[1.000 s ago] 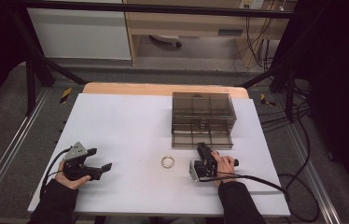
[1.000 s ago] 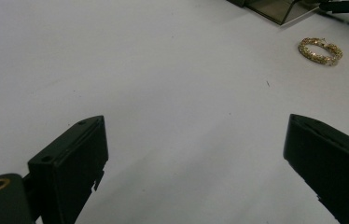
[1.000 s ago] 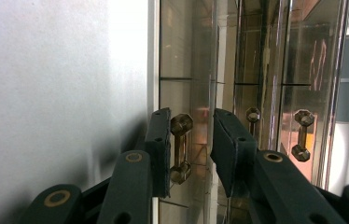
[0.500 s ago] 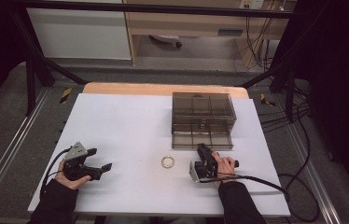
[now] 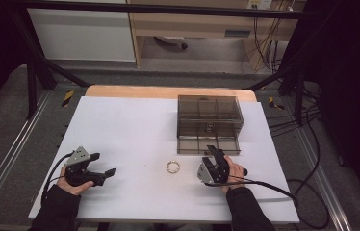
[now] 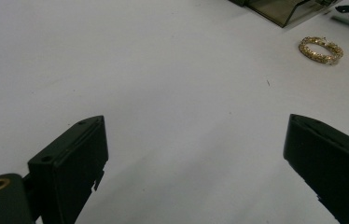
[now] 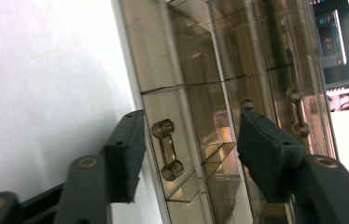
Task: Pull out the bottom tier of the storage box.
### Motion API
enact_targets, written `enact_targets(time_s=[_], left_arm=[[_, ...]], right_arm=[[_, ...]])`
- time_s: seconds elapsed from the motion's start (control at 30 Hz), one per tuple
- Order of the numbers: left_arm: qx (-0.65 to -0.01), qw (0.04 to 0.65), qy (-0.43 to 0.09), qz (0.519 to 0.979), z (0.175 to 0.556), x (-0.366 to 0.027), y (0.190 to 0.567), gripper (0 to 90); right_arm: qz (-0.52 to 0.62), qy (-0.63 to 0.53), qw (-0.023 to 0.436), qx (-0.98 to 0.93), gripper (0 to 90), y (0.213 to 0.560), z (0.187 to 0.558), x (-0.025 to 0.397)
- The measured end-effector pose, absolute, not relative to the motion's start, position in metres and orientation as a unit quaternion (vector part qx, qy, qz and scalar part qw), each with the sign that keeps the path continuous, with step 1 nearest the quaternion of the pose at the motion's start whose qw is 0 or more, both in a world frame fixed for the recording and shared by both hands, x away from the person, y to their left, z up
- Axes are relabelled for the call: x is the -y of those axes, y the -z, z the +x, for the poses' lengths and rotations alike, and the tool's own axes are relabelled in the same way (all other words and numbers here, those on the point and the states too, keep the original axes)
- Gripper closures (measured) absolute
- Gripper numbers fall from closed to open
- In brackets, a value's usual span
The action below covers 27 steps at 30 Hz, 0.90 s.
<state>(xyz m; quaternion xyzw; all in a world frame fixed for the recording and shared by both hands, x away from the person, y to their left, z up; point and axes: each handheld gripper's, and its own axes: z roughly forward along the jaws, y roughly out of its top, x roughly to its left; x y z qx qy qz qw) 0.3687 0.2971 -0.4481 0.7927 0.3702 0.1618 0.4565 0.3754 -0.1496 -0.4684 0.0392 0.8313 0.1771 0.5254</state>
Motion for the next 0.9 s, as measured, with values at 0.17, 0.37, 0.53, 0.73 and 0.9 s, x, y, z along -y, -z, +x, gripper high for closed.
enact_targets(time_s=[0.17, 0.37, 0.53, 0.73, 0.9], left_arm=[[-0.37, 0.456, -0.162, 0.793, 0.369, -0.297, 0.448, 6.4], [-0.371, 0.456, -0.162, 0.793, 0.369, -0.297, 0.448, 6.4], [-0.371, 0.456, -0.161, 0.793, 0.369, -0.297, 0.448, 6.4], [-0.371, 0.456, -0.161, 0.793, 0.369, -0.297, 0.448, 6.4], [-0.371, 0.456, -0.161, 0.793, 0.369, -0.297, 0.448, 6.4]], right_arm=[[0.081, -0.207, 0.505, -0.834, 28.4, 0.462, 0.376, 0.156], [0.136, -0.23, 0.476, -0.838, 14.7, 0.454, 0.378, 0.161], [0.174, -0.259, 0.45, -0.837, 9.3, 0.45, 0.377, 0.167], [0.227, -0.27, 0.402, -0.845, 4.5, 0.448, 0.378, 0.173], [0.246, -0.28, 0.376, -0.848, 2.4, 0.447, 0.379, 0.173]])
